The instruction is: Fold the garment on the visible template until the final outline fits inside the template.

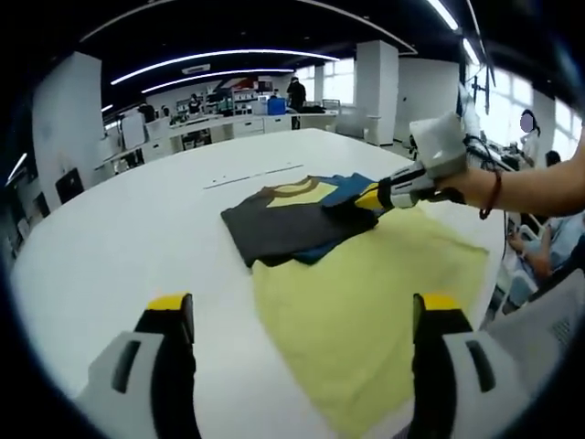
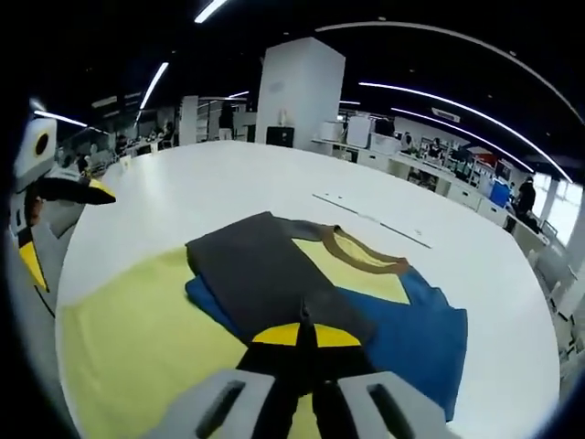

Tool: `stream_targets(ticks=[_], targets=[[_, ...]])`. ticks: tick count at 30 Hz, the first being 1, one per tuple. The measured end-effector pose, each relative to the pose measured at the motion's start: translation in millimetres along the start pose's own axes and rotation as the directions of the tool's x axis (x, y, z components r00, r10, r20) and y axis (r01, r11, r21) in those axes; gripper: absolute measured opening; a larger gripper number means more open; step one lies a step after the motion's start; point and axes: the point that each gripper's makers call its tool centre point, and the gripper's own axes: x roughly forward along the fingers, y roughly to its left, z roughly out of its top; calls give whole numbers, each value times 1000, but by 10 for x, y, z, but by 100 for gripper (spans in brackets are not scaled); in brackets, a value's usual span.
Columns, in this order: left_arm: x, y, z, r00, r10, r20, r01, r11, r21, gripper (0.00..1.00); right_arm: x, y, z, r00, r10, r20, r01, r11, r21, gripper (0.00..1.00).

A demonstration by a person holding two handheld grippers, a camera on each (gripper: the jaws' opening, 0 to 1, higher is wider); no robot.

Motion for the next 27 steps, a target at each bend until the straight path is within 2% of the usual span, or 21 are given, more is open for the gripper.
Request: stream_targets(ticks=[7, 14, 23, 24, 27], targets=[[17, -24, 39, 1000, -9, 6, 9, 1000, 12, 97, -190, -177, -115, 997, -72, -13, 73, 996, 44, 0], [33, -52, 58, 1000, -18, 6, 18, 1000, 22, 97, -372, -335, -326, 988, -149, -47, 153, 981, 119, 0], [60, -122, 47, 999, -37, -5, 37, 999, 34, 97, -498, -335, -630, 976, -172, -133, 196, 962, 189, 3], [62, -129, 48, 999, -38, -5, 39, 999, 35, 97, -515, -355, -669, 973, -182, -145, 210, 955, 209, 4], [66, -135, 43, 999, -40, -6, 41, 999, 36, 98, -534, -346, -666, 974, -176, -140, 203, 956, 210, 14]])
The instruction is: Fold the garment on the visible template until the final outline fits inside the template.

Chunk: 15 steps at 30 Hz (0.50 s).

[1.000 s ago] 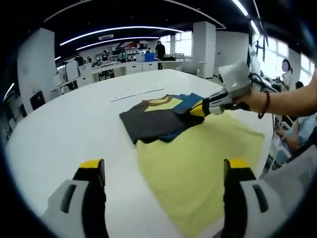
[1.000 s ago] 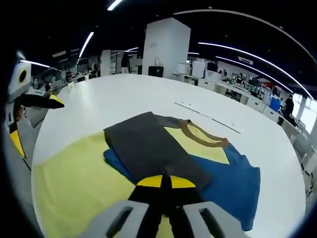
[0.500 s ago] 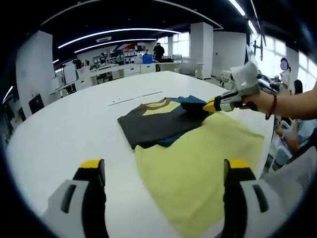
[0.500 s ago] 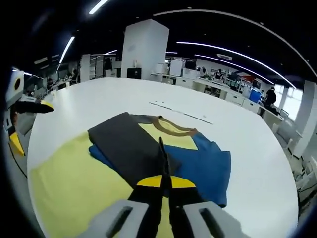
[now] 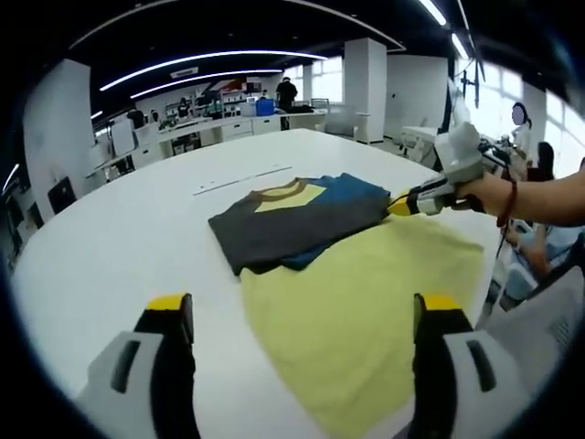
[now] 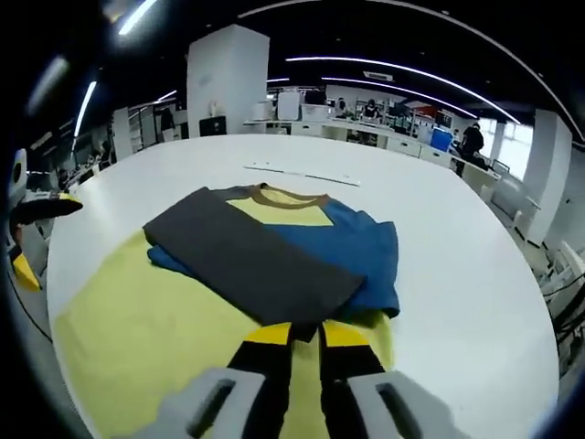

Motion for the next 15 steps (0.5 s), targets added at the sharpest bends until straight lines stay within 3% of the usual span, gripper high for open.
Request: stream_targets(ticks=[9, 15], targets=[[3, 4, -34, 1000, -13, -8, 13, 1000, -12, 99, -73, 165, 102, 993, 118, 20, -118, 993, -14, 65], [-1, -10, -61, 999, -34, -22, 34, 999, 1, 99, -179, 355, 118, 973, 231, -13, -232, 971, -59, 84]])
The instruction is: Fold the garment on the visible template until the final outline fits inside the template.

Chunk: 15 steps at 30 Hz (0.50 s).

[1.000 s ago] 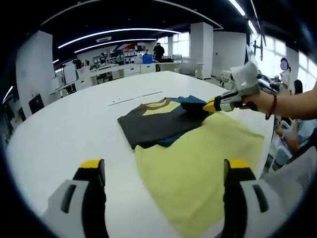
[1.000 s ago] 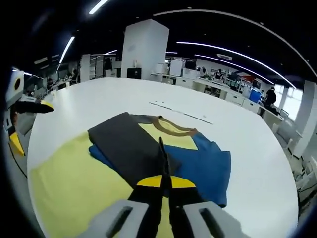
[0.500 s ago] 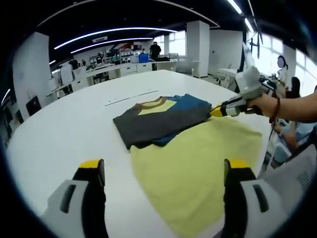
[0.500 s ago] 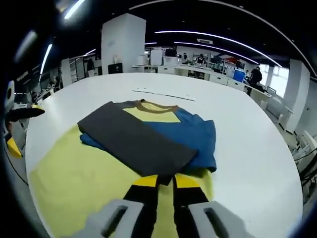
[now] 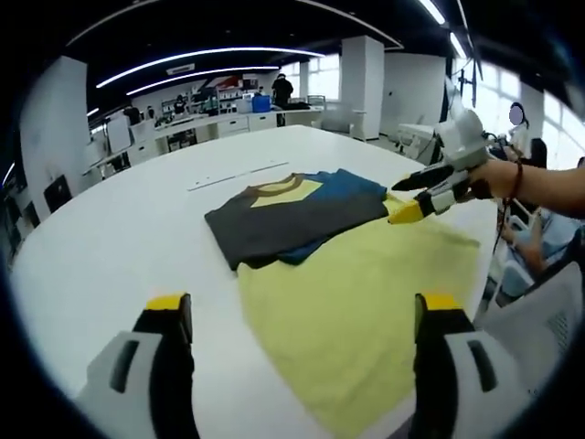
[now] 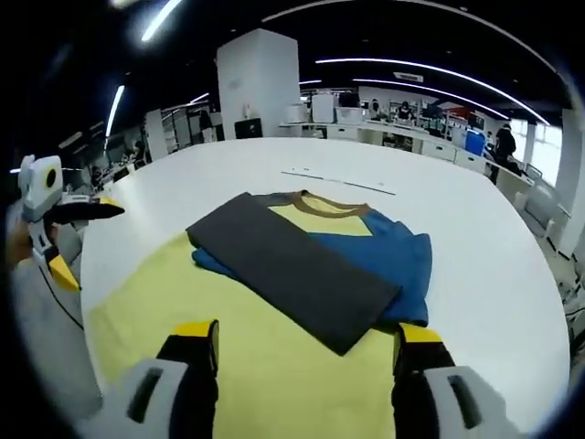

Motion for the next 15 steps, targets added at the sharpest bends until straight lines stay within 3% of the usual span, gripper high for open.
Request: stream_targets(ticks=[5, 15], targets=[[16, -15, -66, 1000, -19, -13, 19, 1000, -12, 99, -102, 227, -5, 990, 141, -4, -141, 989, 40, 94], [8, -106, -183, 994, -96, -43, 96, 995, 9, 99, -381, 285, -169, 974, 219, -55, -223, 972, -77, 100]])
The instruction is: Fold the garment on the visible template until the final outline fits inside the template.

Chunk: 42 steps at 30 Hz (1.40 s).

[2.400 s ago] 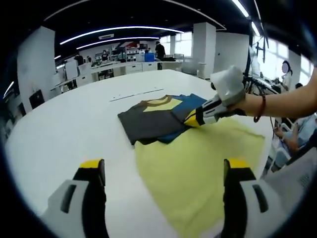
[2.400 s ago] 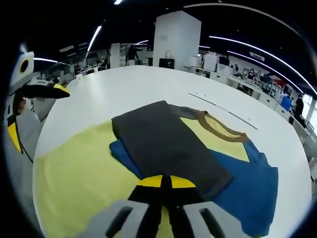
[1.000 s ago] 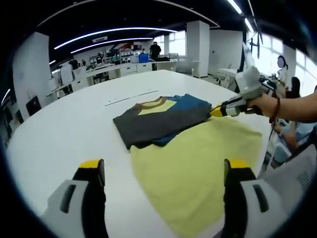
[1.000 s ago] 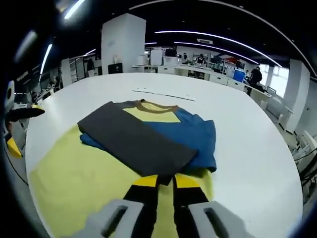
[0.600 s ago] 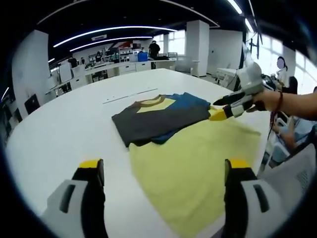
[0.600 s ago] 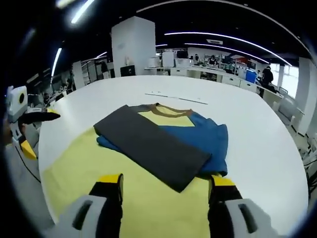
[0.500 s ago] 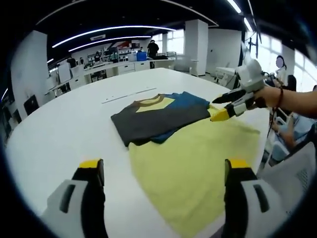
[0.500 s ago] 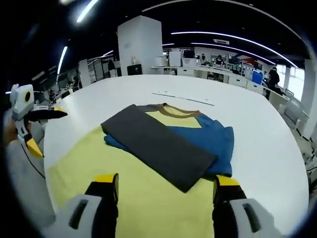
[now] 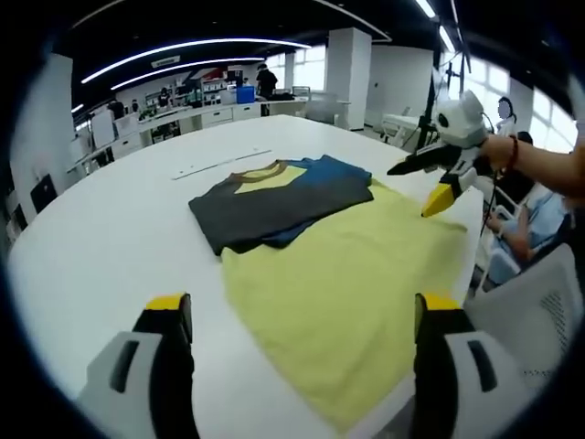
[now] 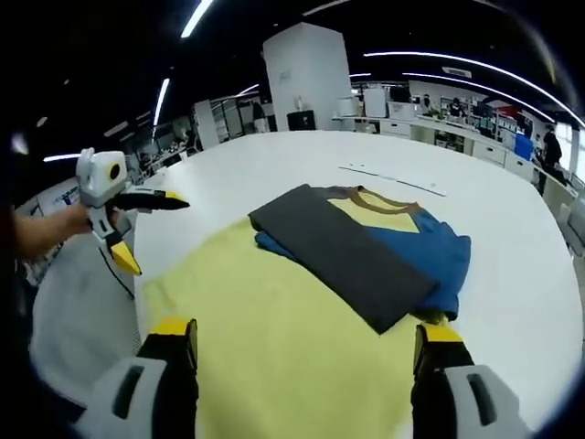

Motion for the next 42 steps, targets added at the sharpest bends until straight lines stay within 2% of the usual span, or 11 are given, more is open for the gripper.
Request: stream_targets(ticks=[7, 12, 16, 19, 29, 36, 42], targets=[[-15, -96, -144, 997, -70, -41, 71, 997, 23, 99, -149, 156, -222, 995, 89, -53, -91, 996, -27, 100], [-31, -195, -238, 991, -113, -64, 116, 992, 39, 97, -238, 251, -377, 989, 118, -88, -123, 991, -60, 100], [-40, -323, -254, 985, -168, -41, 169, 985, 21, 96, -293, 304, -490, 985, 131, -112, -140, 988, -69, 100], [-32, -346, -307, 983, -175, -55, 176, 984, 21, 94, -335, 344, -594, 981, 147, -126, -156, 985, -68, 99], [-69, -465, -542, 972, -204, -119, 212, 975, 60, 87, -403, 365, -823, 980, 141, -141, -151, 986, -64, 94], [-39, -473, -572, 974, -198, -110, 209, 973, 98, 81, -421, 370, -916, 981, 115, -155, -133, 985, -109, 86], [-20, -479, -640, 970, -198, -141, 217, 966, 142, 75, -431, 347, -987, 982, 95, -164, -116, 985, -126, 74]])
